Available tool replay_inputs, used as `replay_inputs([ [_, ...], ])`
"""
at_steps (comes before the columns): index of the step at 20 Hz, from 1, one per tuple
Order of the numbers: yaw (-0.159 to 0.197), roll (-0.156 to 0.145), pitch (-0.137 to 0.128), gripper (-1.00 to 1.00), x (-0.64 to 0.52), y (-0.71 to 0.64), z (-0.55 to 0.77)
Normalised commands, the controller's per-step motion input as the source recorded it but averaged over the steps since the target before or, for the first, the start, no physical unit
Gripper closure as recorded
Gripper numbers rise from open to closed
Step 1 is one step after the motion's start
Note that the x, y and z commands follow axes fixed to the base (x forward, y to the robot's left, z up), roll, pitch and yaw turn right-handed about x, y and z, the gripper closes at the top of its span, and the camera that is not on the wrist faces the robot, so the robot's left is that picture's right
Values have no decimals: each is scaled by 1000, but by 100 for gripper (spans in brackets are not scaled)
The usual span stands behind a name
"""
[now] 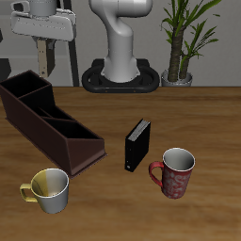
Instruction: Place the yellow book into the right desk caddy's right compartment
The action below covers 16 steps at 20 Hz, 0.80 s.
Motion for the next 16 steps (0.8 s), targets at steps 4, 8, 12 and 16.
replay_inputs([
  [4, -23, -33, -58, 100, -51, -419, 103],
  [8, -1, 32, 7, 100, -46, -140, -14],
  [12, -51, -48, -52, 100, -163, -337, 110],
  [16, -56, -66, -24, 100, -132, -182, -38],
])
